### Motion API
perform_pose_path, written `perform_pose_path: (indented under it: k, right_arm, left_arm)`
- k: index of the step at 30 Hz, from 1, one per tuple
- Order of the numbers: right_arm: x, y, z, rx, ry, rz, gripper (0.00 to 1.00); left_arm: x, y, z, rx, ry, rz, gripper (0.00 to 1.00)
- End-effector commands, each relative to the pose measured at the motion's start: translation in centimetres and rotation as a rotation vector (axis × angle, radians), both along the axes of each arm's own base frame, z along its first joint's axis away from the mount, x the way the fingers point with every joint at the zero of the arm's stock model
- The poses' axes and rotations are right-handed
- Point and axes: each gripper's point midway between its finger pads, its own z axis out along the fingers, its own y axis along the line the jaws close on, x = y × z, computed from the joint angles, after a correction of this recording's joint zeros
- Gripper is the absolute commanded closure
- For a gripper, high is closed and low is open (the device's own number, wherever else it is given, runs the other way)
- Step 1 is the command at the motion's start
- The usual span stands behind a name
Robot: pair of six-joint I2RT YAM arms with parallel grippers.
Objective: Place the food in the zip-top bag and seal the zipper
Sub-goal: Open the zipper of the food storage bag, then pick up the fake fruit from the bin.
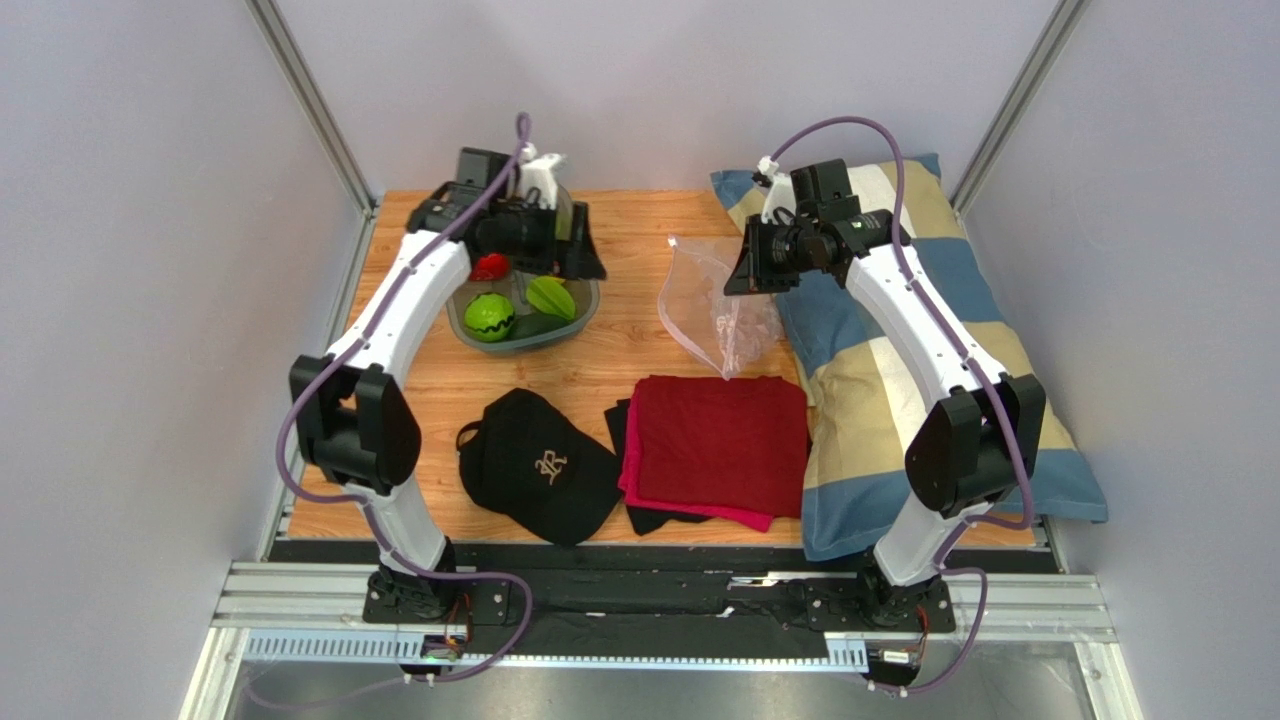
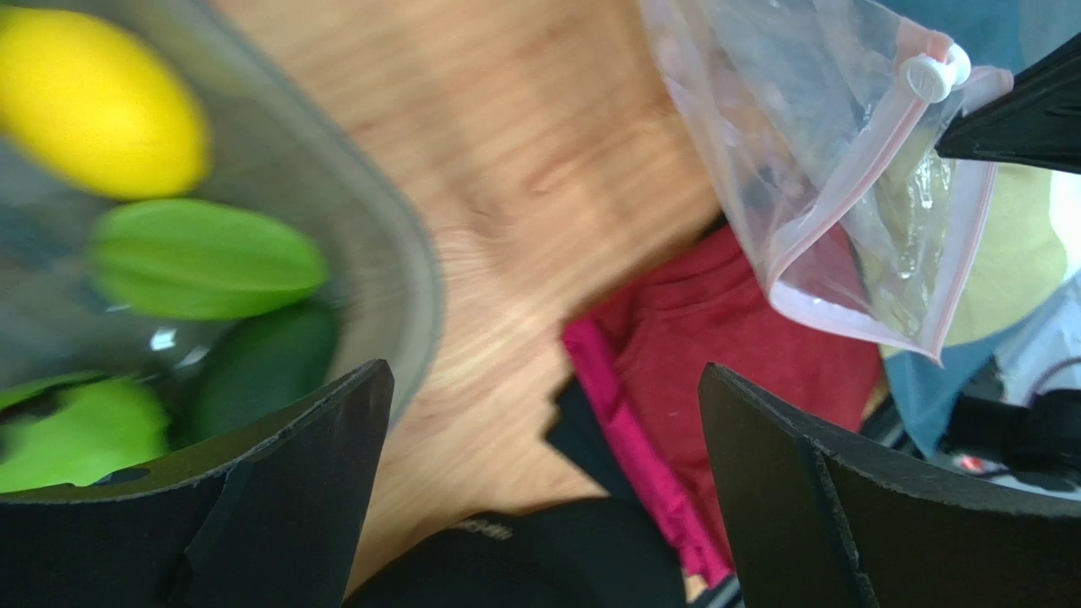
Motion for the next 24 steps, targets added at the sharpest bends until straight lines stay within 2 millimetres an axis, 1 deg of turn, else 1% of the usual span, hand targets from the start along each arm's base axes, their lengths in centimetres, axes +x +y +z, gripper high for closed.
perform_pose_path:
  k: [1, 2, 3, 4, 5, 6, 7, 9, 10, 11, 12, 13, 15, 16, 18, 19, 21, 22, 24]
  right_arm:
    - [1.4, 1.1, 1.0, 0.072, -0.041, -0.021, 1.0]
    - [1.5, 1.1, 0.9, 0.073, -0.038, -0.023, 1.0]
    - [1.4, 1.2, 0.8, 0.076, -0.032, -0.026, 1.0]
    - [1.6, 1.1, 0.8, 0.077, -0.035, -0.03, 1.0]
    - [1.5, 1.2, 0.8, 0.08, -0.033, -0.029, 1.0]
    - [1.5, 1.2, 0.7, 0.081, -0.031, -0.033, 1.0]
    - [1.6, 1.3, 0.9, 0.089, -0.031, -0.036, 1.0]
    - [1.6, 1.5, 1.0, 0.1, -0.031, -0.036, 1.0]
    - [1.7, 1.6, 1.1, 0.108, -0.03, -0.036, 1.0]
    - [1.7, 1.6, 1.2, 0.109, -0.033, -0.036, 1.0]
    - [1.7, 1.6, 1.3, 0.11, -0.035, -0.037, 1.0]
    - [1.7, 1.6, 1.3, 0.112, -0.036, -0.038, 1.0]
    - [1.7, 1.5, 1.3, 0.112, -0.036, -0.039, 1.0]
    - [1.7, 1.6, 1.4, 0.112, -0.038, -0.036, 1.0]
    - [1.7, 1.6, 1.6, 0.115, -0.042, -0.034, 1.0]
    - [1.7, 1.7, 1.6, 0.117, -0.042, -0.034, 1.0]
    - [1.8, 1.6, 1.6, 0.118, -0.044, -0.033, 1.0]
    - [1.8, 1.7, 1.6, 0.119, -0.044, -0.031, 1.0]
    - [1.7, 1.8, 1.6, 0.122, -0.04, -0.028, 1.0]
  left_arm:
    - [-0.1, 5.8, 4.6, 0.07, -0.201, 0.042, 0.01]
    - [0.1, 6.7, 4.4, 0.107, -0.214, 0.063, 0.01]
    - [0.7, 8.5, 4.0, 0.199, -0.251, 0.113, 0.01]
    - [0.8, 9.5, 4.5, 0.246, -0.297, 0.129, 0.01]
    - [0.7, 10.0, 3.3, 0.283, -0.305, 0.113, 0.01]
    - [0.6, 10.6, 2.7, 0.355, -0.347, 0.059, 0.01]
    - [0.5, 11.2, 1.6, 0.391, -0.335, 0.059, 0.01]
    - [1.0, 12.9, 0.5, 0.474, -0.314, 0.087, 0.01]
    - [1.5, 13.1, -0.1, 0.485, -0.294, 0.082, 0.01]
    - [1.4, 13.4, -0.8, 0.494, -0.257, 0.077, 0.01]
    - [1.6, 13.6, -1.0, 0.5, -0.243, 0.087, 0.01]
    - [2.1, 13.6, -1.7, 0.502, -0.225, 0.093, 0.01]
    - [2.9, 13.8, -2.2, 0.507, -0.218, 0.114, 0.01]
    - [3.2, 14.0, -3.1, 0.517, -0.204, 0.117, 0.01]
    - [3.8, 14.4, -4.1, 0.546, -0.191, 0.124, 0.01]
    - [4.2, 14.6, -5.2, 0.56, -0.165, 0.125, 0.01]
    - [4.5, 15.0, -6.4, 0.585, -0.138, 0.117, 0.02]
    - [4.6, 15.0, -7.5, 0.591, -0.113, 0.11, 0.02]
    - [4.7, 15.1, -8.6, 0.599, -0.083, 0.109, 0.04]
